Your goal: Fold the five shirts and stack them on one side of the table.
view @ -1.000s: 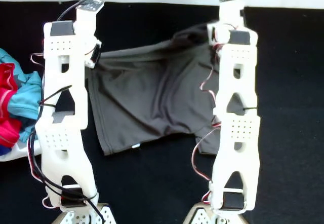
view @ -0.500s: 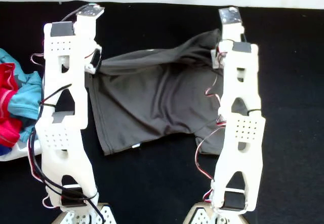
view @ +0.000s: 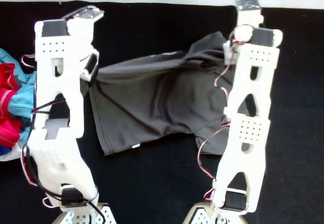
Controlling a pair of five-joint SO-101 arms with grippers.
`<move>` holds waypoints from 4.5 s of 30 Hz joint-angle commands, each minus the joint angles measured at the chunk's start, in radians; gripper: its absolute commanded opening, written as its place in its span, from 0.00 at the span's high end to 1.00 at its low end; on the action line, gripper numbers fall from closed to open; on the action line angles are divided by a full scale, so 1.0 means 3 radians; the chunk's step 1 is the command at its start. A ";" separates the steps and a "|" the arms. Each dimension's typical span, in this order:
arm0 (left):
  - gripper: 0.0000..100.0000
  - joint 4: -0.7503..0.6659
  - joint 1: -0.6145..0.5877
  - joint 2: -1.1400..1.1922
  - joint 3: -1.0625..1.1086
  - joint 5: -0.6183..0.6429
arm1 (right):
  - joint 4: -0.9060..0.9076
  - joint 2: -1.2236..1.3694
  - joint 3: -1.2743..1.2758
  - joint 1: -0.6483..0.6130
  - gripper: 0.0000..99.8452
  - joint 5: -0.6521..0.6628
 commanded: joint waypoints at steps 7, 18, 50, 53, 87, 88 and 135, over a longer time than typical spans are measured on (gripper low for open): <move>0.99 0.0041 0.0018 -0.0944 0.1256 -0.0194 | 0.0054 -0.1619 0.1864 0.0171 0.99 0.0036; 0.99 -0.0164 0.0018 -0.1153 0.2279 -0.0276 | -0.0724 -0.3347 0.5276 0.0304 0.99 0.0286; 0.99 -0.0936 0.0381 -0.1158 0.3393 -0.0312 | -0.1972 -0.4355 0.6979 0.0770 0.99 0.0731; 0.99 -0.0941 0.0463 -0.1153 0.3409 -0.0312 | -0.1956 -0.4355 0.6979 0.0790 0.99 0.0731; 0.99 -0.0890 0.0473 0.0325 0.1071 0.0113 | -0.1844 -0.2959 0.4918 -0.0678 0.98 0.0056; 0.99 -0.0931 0.0473 0.0473 0.1000 0.0113 | -0.1839 -0.2780 0.4774 -0.0678 0.98 0.0061; 0.99 -0.0834 -0.0141 0.1297 -0.0059 -0.0138 | -0.0744 0.0514 0.0673 0.0059 0.98 0.0240</move>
